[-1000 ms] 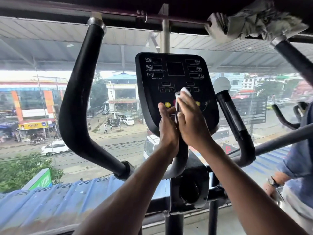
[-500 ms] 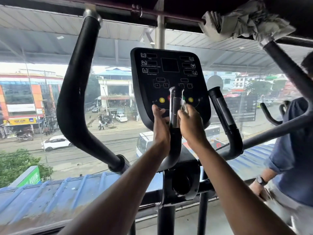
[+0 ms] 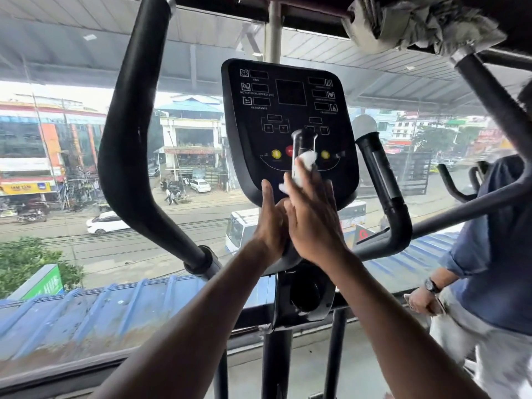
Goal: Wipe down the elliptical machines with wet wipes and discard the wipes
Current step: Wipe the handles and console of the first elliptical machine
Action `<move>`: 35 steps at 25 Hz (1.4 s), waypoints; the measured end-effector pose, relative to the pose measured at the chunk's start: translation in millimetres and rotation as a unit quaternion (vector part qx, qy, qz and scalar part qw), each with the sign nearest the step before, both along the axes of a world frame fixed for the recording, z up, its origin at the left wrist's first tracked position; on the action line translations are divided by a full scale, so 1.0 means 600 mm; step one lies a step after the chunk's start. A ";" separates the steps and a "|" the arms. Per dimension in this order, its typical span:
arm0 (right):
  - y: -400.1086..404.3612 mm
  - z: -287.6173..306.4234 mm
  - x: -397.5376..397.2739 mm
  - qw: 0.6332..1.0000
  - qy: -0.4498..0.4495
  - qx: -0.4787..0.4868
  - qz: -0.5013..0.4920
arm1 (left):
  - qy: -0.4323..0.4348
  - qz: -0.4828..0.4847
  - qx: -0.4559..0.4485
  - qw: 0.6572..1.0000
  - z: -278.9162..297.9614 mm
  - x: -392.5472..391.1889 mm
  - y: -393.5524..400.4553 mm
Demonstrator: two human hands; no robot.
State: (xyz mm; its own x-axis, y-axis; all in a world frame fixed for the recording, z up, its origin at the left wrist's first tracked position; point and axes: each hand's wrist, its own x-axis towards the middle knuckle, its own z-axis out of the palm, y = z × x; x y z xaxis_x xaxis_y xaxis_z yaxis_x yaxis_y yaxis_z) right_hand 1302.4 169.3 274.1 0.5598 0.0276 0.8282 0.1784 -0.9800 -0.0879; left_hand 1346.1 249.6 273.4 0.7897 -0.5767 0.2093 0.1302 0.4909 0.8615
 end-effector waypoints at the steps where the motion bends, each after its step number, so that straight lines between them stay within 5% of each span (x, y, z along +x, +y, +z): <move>1: -0.002 0.019 0.012 0.999 -0.004 0.038 -0.002 | -0.004 0.002 0.009 1.000 0.000 -0.003 -0.001; 9: 0.043 -0.027 -0.014 0.986 -0.005 0.163 0.026 | -0.018 0.004 -0.001 1.000 -0.010 0.006 -0.003; 13: -0.003 0.056 0.025 0.906 0.061 0.393 0.144 | 0.002 0.037 0.041 0.998 -0.013 0.004 -0.002; 18: -0.016 0.007 0.004 0.858 0.107 0.469 0.180 | 0.004 0.061 0.080 0.995 -0.010 0.007 -0.006; 20: -0.014 0.042 0.021 0.876 0.092 0.444 0.162 | -0.005 0.062 0.093 0.994 -0.012 0.007 -0.008; 24: 0.035 0.034 0.026 0.985 0.020 0.158 -0.061 | 0.009 0.024 0.041 0.999 -0.017 0.005 -0.006; 26: 0.040 0.057 0.024 0.987 0.035 0.090 -0.130 | -0.001 0.034 0.046 0.998 -0.016 0.008 -0.006; 30: 0.035 0.144 0.069 0.971 0.046 0.109 -0.208 | -0.025 0.063 0.092 0.993 -0.020 0.024 -0.007; 33: -0.001 0.172 0.088 0.950 0.057 0.307 -0.007 | -0.017 0.054 0.099 0.993 -0.025 0.032 -0.012; 35: -0.029 0.183 0.080 0.846 0.115 0.482 0.197 | -0.019 0.048 0.097 0.994 -0.025 0.030 -0.015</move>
